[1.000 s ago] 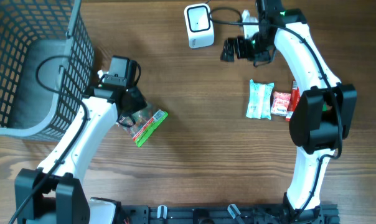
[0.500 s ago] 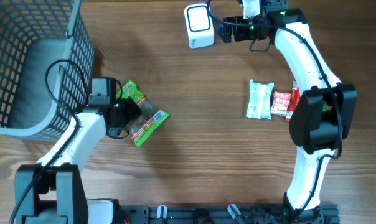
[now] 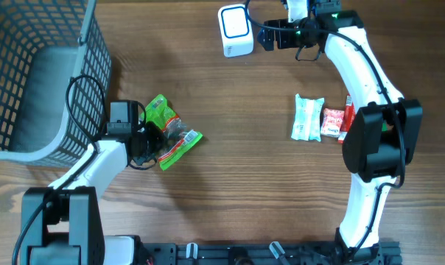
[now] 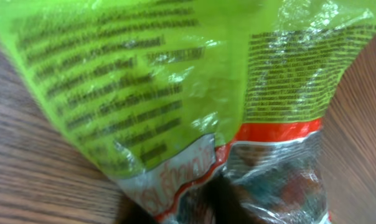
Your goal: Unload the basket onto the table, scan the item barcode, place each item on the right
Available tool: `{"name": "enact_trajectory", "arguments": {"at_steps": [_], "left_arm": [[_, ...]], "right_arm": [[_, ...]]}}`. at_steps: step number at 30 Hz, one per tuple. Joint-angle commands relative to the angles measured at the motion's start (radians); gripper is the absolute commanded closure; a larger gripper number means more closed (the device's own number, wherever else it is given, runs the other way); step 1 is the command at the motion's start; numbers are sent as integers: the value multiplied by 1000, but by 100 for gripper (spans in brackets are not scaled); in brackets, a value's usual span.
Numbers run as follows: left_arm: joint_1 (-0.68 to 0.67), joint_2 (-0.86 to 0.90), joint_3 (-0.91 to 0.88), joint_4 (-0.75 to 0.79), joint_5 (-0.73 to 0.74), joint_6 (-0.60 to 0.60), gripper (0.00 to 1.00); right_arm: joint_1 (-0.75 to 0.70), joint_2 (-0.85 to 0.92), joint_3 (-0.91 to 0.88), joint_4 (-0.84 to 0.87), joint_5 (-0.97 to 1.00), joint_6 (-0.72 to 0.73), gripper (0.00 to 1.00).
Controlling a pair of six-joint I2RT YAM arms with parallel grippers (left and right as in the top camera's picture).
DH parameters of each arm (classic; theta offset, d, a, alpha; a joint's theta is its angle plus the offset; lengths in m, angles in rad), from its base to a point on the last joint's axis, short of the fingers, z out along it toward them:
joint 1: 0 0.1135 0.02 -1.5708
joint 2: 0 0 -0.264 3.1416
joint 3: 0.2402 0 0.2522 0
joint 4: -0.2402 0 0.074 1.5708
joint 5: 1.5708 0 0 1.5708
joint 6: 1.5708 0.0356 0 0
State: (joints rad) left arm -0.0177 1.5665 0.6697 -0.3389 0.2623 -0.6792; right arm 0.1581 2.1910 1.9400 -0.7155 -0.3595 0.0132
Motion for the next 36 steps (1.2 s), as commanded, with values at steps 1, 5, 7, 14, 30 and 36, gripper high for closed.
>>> {"name": "enact_trajectory", "arguments": {"at_steps": [1, 5, 7, 14, 30, 36], "left_arm": [[-2, 67, -59, -45, 3, -5, 96], [-3, -132, 61, -189, -23, 140, 96], [-7, -237, 181, -336, -137, 149, 96], [-148, -335, 423, -418, -571, 153, 96], [-202, -145, 615, -392, -784, 335, 96], [-203, -145, 615, -432, -777, 335, 96]], "right_arm": [[2, -25, 16, 5, -16, -10, 0], [2, -25, 16, 5, -16, -10, 0], [2, -25, 16, 5, -16, -10, 0], [2, -25, 16, 5, -16, -10, 0], [-620, -61, 18, -294, 142, 102, 0], [-805, -61, 16, -303, 206, 92, 0]]}}
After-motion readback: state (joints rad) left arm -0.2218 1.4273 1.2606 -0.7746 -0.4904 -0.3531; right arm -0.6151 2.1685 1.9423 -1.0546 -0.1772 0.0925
